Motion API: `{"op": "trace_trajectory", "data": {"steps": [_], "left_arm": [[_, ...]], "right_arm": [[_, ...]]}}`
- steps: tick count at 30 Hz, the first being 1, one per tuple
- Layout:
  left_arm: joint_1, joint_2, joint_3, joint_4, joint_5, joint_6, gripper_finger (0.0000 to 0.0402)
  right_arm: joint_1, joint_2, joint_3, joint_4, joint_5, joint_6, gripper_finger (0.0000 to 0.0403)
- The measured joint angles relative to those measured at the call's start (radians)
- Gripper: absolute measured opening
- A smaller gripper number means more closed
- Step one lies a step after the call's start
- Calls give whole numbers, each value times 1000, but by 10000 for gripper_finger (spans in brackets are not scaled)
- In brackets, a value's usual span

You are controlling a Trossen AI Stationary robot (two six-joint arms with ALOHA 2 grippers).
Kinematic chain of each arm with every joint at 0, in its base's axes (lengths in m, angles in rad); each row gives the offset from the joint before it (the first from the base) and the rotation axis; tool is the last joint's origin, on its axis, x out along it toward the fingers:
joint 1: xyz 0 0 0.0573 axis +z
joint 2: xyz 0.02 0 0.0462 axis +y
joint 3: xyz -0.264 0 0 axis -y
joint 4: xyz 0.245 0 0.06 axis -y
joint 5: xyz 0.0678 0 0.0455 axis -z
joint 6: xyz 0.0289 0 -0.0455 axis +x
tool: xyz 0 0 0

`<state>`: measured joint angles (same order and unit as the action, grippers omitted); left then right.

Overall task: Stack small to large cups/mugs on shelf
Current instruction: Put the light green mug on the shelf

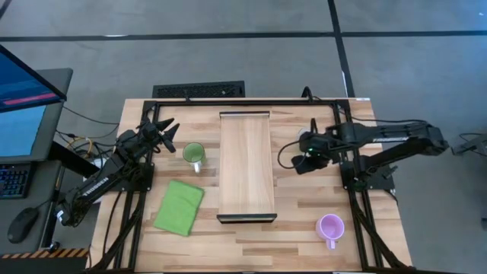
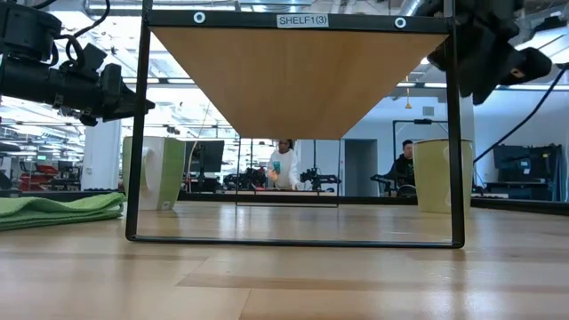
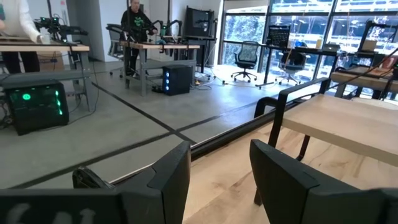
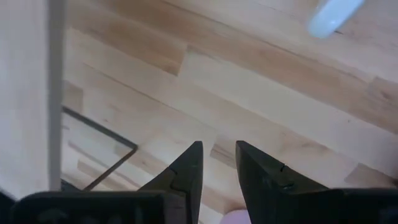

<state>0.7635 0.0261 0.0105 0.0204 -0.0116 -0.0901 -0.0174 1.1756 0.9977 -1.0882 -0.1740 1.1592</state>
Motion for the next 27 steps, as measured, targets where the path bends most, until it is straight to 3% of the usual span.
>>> {"op": "trace_trajectory", "data": {"steps": [7, 18, 27], "left_arm": [[0, 0, 0, 0, 0, 0, 158], [0, 0, 0, 0, 0, 0, 158], [0, 0, 0, 0, 0, 5, 158]], "right_arm": [[0, 75, 0, 1, -59, 20, 122], [-5, 124, 0, 9, -58, -20, 136], [-5, 120, 0, 9, -8, -11, 220]]}}
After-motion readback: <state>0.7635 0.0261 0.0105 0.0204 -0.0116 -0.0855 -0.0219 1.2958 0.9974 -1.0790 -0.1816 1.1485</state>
